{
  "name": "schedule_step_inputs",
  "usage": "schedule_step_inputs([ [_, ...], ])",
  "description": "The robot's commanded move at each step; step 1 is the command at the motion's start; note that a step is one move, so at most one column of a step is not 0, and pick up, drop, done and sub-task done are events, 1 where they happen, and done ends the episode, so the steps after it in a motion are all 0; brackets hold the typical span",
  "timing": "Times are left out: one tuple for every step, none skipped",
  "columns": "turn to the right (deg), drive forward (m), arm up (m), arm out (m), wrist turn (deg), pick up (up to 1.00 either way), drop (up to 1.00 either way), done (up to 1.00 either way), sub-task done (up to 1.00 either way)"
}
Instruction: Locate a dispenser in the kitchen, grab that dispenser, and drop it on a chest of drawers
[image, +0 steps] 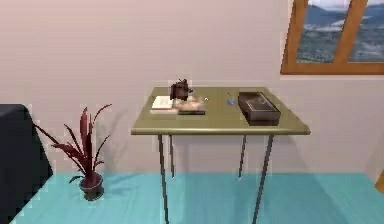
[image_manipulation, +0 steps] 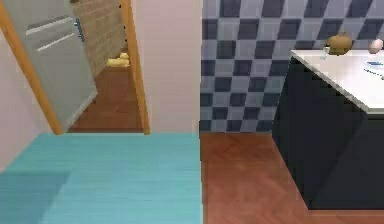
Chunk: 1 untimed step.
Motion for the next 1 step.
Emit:
schedule_step_inputs([
  [45.0, 0.00, 0.00, 0.00, 0.0, 0.00, 0.00, 0.00, 0.00],
])
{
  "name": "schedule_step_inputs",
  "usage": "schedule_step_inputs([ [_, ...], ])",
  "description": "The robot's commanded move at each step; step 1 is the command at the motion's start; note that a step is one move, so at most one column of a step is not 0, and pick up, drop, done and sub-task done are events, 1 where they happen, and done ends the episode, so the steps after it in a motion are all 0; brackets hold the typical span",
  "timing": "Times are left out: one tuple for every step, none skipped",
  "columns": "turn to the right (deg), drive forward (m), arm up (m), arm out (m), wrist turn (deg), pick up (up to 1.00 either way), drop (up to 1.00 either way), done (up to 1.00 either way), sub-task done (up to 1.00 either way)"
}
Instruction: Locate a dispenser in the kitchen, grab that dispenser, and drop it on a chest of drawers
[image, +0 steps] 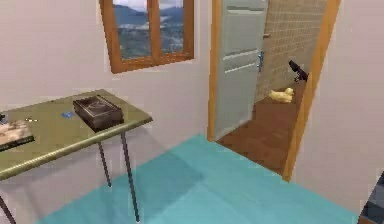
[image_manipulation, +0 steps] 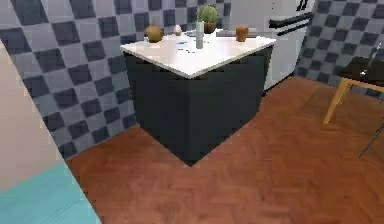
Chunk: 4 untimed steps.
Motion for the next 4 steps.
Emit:
schedule_step_inputs([
  [45.0, 0.00, 0.00, 0.00, 0.0, 0.00, 0.00, 0.00, 0.00],
  [45.0, 0.00, 0.00, 0.00, 0.0, 0.00, 0.00, 0.00, 0.00],
  [33.0, 0.00, 0.00, 0.00, 0.0, 0.00, 0.00, 0.00, 0.00],
  [0.0, 1.00, 0.00, 0.00, 0.0, 0.00, 0.00, 0.00, 0.00],
])
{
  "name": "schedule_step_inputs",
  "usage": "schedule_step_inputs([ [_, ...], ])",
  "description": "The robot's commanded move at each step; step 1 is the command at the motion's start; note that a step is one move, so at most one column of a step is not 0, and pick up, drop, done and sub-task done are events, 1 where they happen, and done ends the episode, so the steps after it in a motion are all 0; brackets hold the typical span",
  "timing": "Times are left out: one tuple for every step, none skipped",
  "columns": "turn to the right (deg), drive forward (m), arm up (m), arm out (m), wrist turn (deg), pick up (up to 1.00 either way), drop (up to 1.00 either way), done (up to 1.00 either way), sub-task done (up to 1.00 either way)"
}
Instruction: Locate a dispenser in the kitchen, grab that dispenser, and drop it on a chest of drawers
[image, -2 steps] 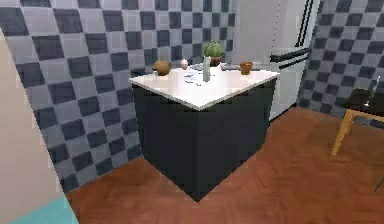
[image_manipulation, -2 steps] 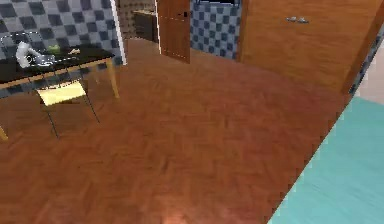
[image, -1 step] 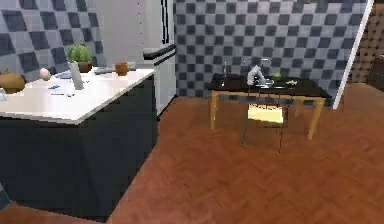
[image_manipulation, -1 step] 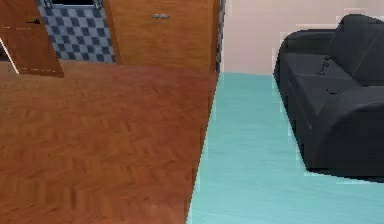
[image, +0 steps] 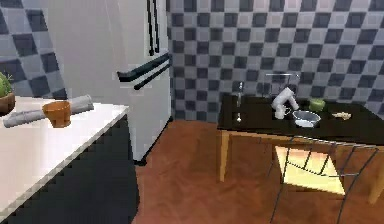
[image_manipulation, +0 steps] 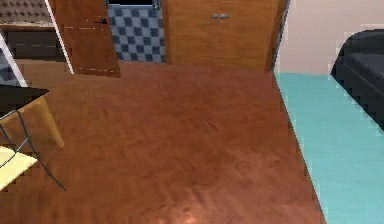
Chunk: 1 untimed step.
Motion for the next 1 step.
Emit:
schedule_step_inputs([
  [3.0, 0.00, 0.00, 0.00, 0.0, 0.00, 0.00, 0.00, 0.00],
])
